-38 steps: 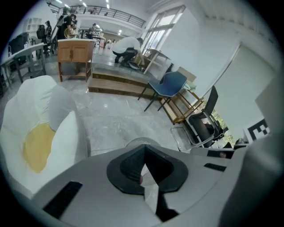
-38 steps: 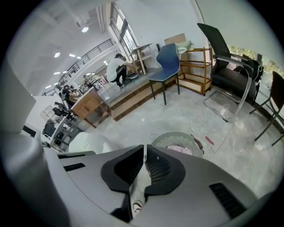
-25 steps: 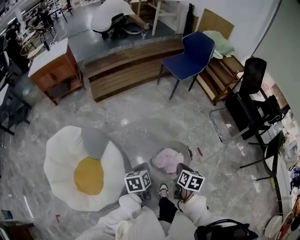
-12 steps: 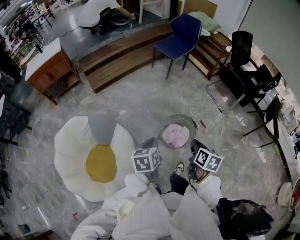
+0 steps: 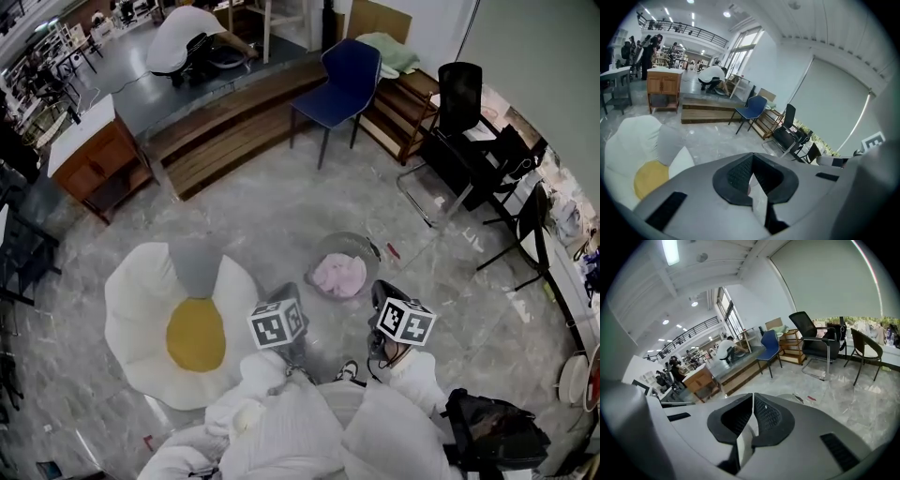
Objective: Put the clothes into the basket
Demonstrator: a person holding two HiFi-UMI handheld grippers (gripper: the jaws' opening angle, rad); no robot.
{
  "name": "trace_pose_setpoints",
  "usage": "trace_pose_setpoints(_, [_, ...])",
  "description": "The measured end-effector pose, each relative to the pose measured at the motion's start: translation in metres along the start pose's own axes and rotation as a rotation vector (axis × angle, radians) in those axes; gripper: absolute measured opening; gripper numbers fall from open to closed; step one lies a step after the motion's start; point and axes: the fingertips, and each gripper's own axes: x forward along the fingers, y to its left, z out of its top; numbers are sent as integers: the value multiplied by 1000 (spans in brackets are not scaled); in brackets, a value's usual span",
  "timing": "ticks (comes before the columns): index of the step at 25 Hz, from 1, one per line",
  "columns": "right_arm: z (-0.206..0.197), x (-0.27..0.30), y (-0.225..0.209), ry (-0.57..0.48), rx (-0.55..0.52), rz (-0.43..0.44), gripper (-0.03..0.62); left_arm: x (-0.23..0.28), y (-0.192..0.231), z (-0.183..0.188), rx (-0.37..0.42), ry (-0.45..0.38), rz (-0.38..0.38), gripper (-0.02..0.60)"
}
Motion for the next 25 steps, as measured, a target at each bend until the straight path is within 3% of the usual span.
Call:
trace_pose_setpoints(10, [-4, -20, -33, 29, -19, 31, 26, 3, -43, -5, 18, -21, 22, 5])
trace_pose_setpoints(25, [1, -12, -38, 62, -79, 54, 23, 16, -63, -5, 45, -24, 25, 5])
